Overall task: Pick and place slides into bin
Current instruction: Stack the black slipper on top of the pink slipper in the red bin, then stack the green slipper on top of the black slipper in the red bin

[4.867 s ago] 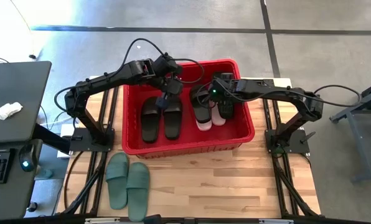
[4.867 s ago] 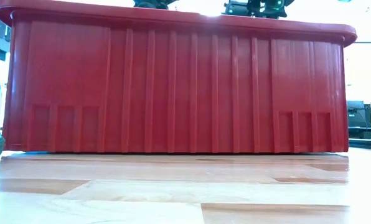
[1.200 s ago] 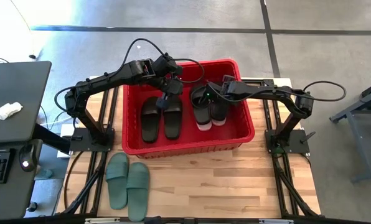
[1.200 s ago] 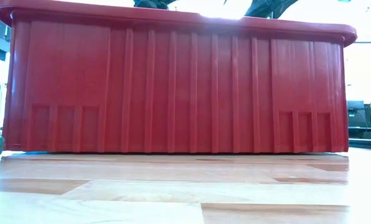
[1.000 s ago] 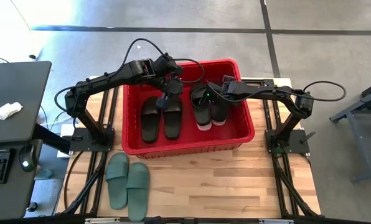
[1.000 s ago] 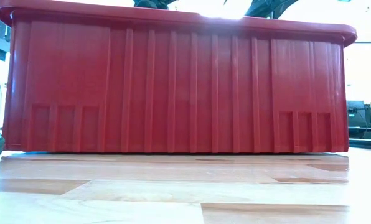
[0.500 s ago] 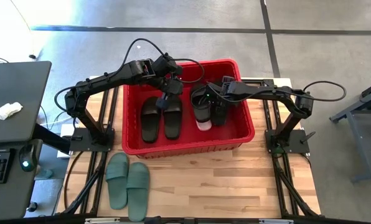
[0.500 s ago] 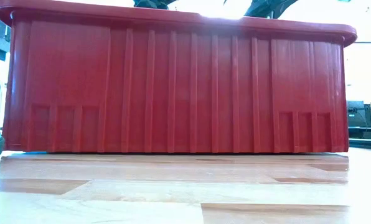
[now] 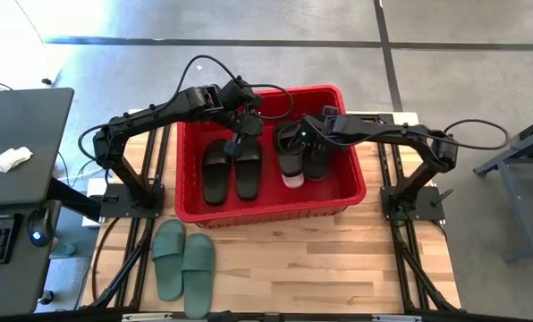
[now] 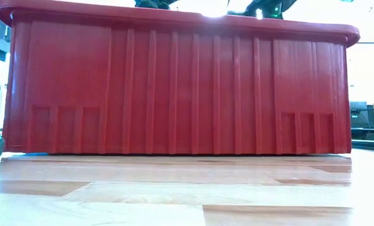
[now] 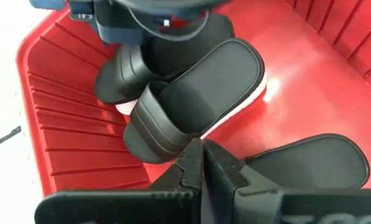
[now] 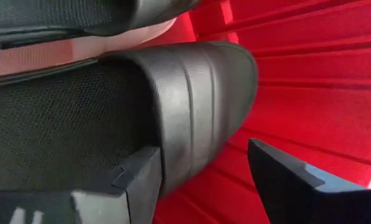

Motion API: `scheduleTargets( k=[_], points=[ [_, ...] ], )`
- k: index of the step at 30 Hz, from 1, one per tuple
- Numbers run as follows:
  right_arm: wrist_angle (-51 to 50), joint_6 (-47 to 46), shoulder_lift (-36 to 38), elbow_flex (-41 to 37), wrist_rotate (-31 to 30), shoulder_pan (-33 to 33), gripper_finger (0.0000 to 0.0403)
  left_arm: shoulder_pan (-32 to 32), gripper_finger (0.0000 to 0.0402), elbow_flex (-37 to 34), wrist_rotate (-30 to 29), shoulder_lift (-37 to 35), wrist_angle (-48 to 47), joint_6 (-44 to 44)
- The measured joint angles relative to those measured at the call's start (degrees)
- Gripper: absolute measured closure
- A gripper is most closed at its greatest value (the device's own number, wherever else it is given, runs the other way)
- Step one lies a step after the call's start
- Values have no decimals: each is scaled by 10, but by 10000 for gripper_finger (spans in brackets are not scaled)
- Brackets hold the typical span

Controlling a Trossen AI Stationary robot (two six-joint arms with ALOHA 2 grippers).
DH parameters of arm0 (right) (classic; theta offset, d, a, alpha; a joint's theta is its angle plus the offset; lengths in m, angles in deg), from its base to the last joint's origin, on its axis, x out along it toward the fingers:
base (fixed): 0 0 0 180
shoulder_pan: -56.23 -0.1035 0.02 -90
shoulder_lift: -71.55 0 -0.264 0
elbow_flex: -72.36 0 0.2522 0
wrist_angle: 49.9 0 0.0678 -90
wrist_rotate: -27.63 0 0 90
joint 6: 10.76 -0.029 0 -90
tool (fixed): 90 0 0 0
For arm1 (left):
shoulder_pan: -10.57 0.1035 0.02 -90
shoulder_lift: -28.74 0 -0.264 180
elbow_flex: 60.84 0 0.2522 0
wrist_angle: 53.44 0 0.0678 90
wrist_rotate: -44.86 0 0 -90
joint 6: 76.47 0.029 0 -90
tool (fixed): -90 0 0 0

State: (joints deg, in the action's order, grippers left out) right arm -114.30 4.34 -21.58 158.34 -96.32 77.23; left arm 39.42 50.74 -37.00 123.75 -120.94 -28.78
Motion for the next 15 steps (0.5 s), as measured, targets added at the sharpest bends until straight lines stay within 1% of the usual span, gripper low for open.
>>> scheduleTargets(
  k=[10, 15],
  points=[
    [-11, 0, 21, 0, 4, 0, 180, 0, 399, 0, 1, 0, -1, -1],
    [-12, -11, 24, 0, 15, -6, 180, 0, 399, 0, 25, 0, -6, -1]
  ],
)
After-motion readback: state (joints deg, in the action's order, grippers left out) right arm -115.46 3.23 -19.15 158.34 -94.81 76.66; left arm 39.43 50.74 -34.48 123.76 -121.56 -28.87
